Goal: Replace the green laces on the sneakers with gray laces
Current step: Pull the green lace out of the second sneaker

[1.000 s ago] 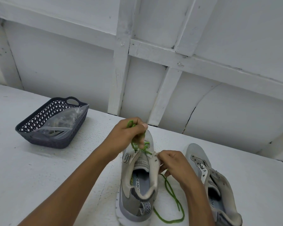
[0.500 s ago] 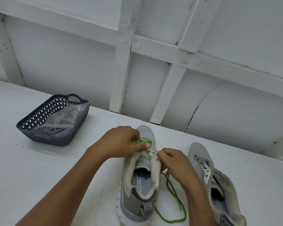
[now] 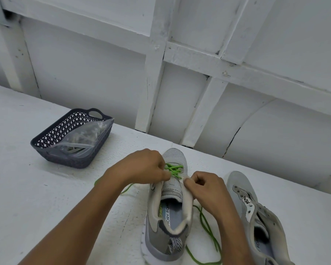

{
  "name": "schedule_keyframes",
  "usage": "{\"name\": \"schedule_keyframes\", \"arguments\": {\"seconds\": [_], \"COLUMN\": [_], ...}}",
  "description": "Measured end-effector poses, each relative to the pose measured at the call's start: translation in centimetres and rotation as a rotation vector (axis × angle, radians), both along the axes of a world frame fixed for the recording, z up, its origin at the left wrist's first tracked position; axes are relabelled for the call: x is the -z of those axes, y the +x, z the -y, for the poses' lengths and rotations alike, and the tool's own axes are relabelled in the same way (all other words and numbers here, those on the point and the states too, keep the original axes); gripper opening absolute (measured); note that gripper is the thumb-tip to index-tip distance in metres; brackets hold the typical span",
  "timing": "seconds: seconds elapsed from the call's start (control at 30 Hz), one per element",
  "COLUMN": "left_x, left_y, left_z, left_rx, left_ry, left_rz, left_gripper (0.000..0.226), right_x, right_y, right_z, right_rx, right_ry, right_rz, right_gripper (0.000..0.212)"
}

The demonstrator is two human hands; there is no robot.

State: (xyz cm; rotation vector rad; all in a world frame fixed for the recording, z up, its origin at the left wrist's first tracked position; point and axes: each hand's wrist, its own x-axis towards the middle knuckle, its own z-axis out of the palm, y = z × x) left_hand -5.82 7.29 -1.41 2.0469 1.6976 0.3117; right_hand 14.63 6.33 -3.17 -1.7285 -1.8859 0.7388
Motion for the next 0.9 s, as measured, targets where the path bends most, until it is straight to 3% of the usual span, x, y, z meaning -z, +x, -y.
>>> {"name": "schedule_keyframes", "arguments": {"seconds": [0.27,0.43,0.47,0.6,0.67,0.83,0.9], "left_x": [0.0,0.2,0.3,0.2,0.2,0.3,0.4], "left_y": [-1.9,-2.2,-2.2,-1.8,-1.8,-1.9,-1.8], "left_z": [-0.1,-0.4,-0.4,-0.5,-0.6,-0.6,-0.7], "left_rx": [0.015,0.009,0.009,0.021,0.028,0.044,0.045], "left_ry": [-0.135,-0.189,-0.184,-0.161,-0.158,-0.15,-0.146], "left_rz": [0.006,0.105,0.116,0.136,0.153,0.174,0.176], "left_gripper": [0.03,0.027,0.027,0.028,0.028,0.028,0.027], "right_x": [1.5,0.9,0.9,0.8,0.7,0.4,0.4], "right_y": [1.1,0.0,-0.3,-1.2,-1.8,-2.9,-3.1], "right_z": [0.5,0.4,0.6,0.0,-0.5,-1.0,-0.9], "right_rx": [0.175,0.163,0.141,-0.165,-0.254,-0.314,-0.299], "right_ry": [-0.021,0.072,0.122,0.268,0.25,0.243,0.25], "right_rz": [-0.141,-0.067,-0.067,0.07,0.139,0.246,0.177], "right_gripper": [0.037,0.015,0.008,0.037,0.039,0.013,0.011]}}
